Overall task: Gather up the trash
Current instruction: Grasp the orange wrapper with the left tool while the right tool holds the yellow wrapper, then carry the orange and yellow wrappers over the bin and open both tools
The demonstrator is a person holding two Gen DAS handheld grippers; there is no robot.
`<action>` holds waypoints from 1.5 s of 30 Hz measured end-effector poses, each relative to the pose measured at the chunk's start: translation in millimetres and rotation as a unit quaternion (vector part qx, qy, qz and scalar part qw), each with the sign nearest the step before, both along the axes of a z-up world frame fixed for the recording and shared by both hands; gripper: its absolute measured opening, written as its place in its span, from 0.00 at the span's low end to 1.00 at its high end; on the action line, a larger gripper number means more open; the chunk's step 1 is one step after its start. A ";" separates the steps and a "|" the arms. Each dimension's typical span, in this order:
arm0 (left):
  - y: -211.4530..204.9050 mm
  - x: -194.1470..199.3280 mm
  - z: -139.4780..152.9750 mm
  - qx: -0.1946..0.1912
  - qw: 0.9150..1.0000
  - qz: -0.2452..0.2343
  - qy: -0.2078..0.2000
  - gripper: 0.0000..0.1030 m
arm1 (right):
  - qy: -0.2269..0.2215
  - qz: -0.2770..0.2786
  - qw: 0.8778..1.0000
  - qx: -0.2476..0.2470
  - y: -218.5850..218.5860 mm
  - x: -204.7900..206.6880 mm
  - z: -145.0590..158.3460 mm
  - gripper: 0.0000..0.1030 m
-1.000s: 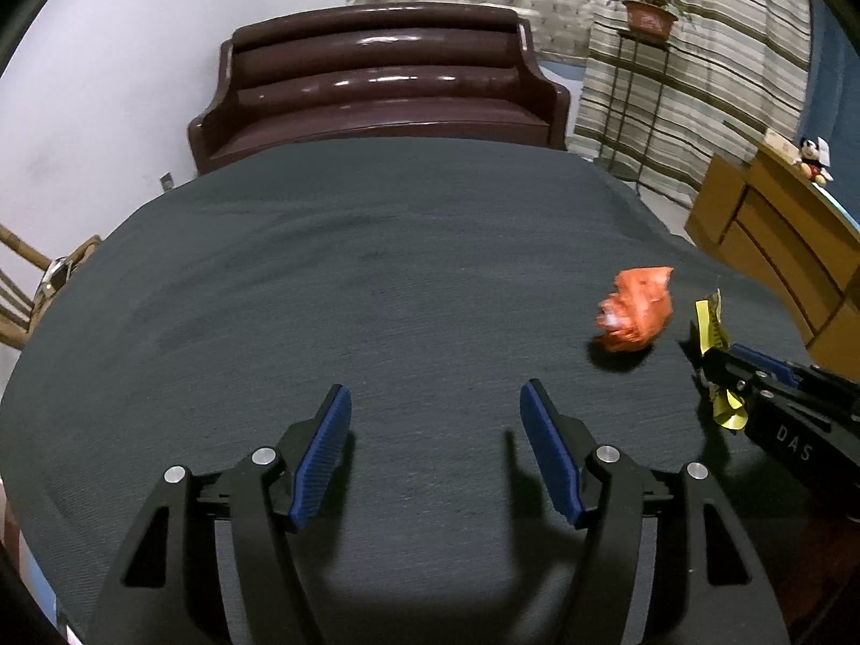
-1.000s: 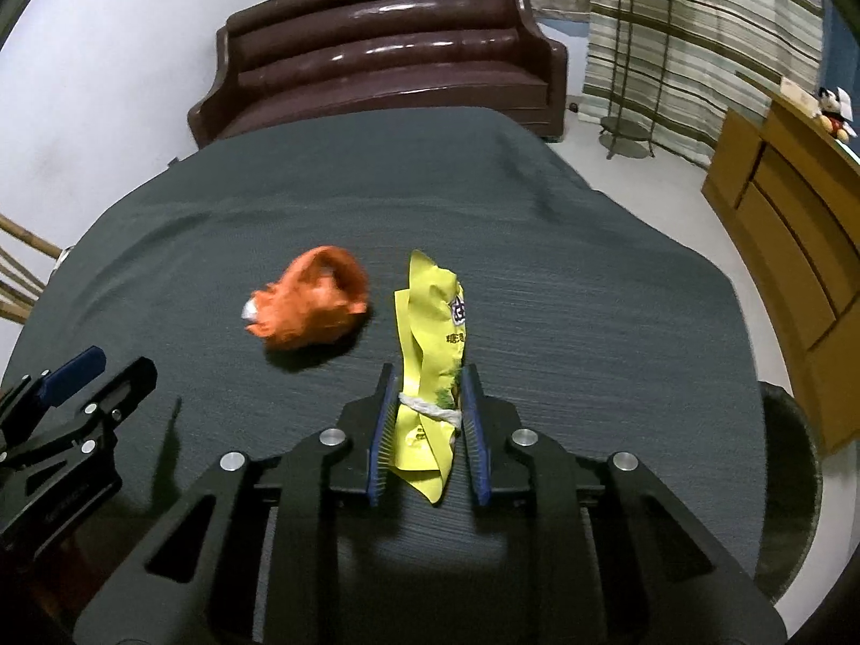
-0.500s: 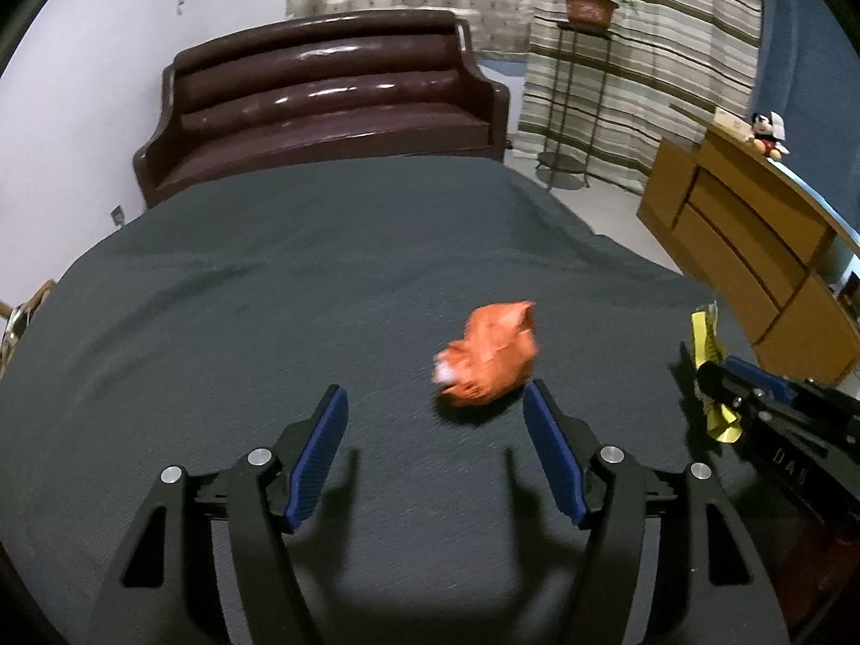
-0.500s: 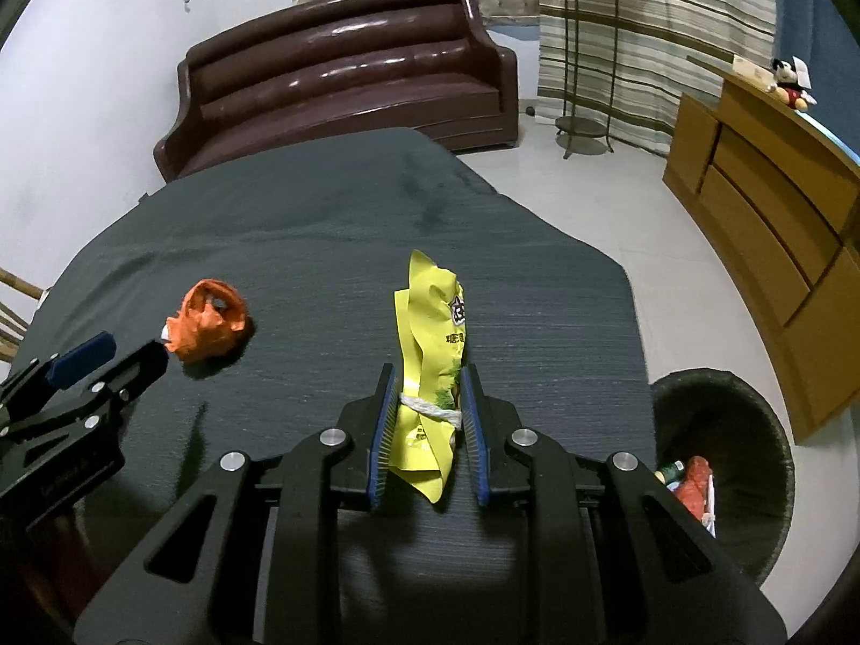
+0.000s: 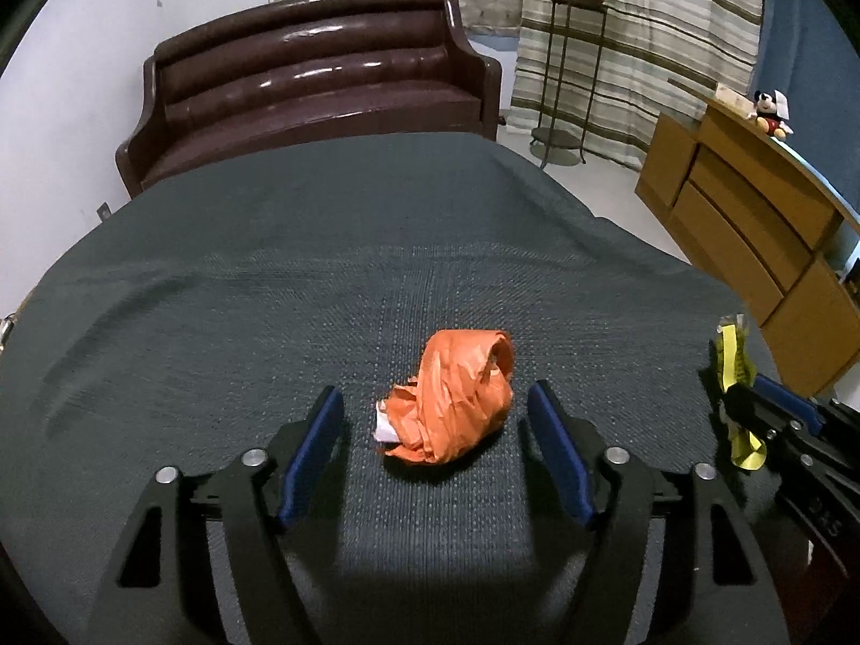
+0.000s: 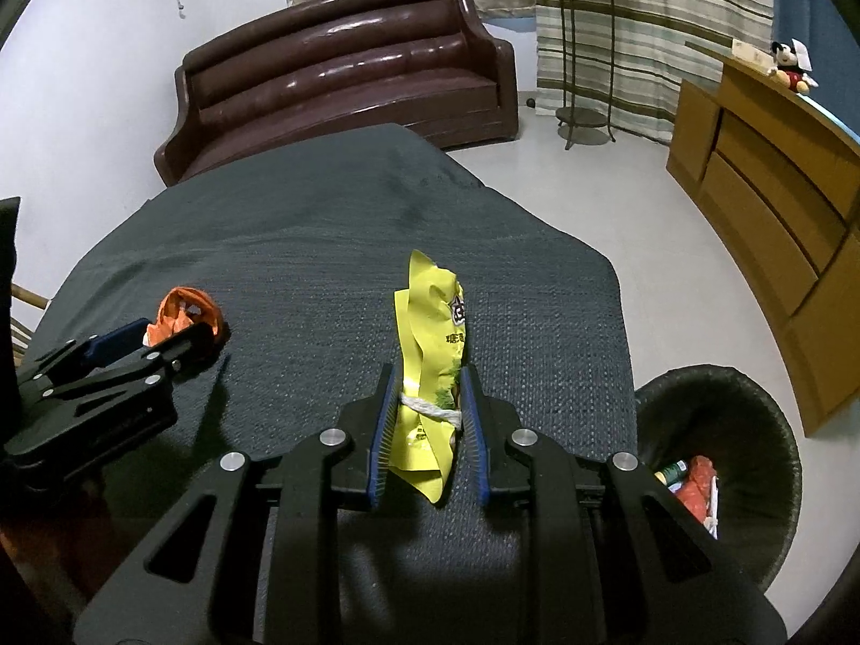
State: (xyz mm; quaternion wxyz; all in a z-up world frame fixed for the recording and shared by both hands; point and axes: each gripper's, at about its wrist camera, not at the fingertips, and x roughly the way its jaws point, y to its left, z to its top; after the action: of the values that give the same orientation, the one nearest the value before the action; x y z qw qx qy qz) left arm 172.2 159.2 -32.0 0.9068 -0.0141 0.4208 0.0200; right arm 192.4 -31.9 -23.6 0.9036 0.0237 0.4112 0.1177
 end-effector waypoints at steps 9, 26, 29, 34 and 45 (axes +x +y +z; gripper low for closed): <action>-5.2 -0.9 -0.4 -0.004 1.000 -0.021 0.004 0.46 | 0.002 0.006 1.000 -0.001 1.8 2.2 -1.6 0.23; -14.4 -39.8 14.2 -0.006 1.000 -0.015 -0.017 0.46 | -0.007 0.008 1.000 -0.004 0.6 -30.7 5.6 0.23; -16.6 -47.2 16.2 -0.008 1.000 -0.015 -0.018 0.46 | -0.007 0.010 1.000 -0.008 -0.1 -39.8 5.4 0.23; -24.0 -55.1 17.8 -0.011 1.000 -0.015 -0.018 0.46 | -0.009 0.013 1.000 -0.012 -0.8 -56.9 6.6 0.23; -41.7 -81.4 22.1 -0.013 0.999 -0.022 -0.027 0.46 | -0.027 0.008 0.999 -0.019 -15.0 -91.2 16.7 0.23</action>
State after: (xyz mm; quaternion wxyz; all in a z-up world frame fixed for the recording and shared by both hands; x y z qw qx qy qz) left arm 90.7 117.4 -10.0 0.9179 -0.0169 0.3964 -0.0052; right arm 101.2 -46.9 -6.9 0.9137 -0.0002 0.3891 0.1173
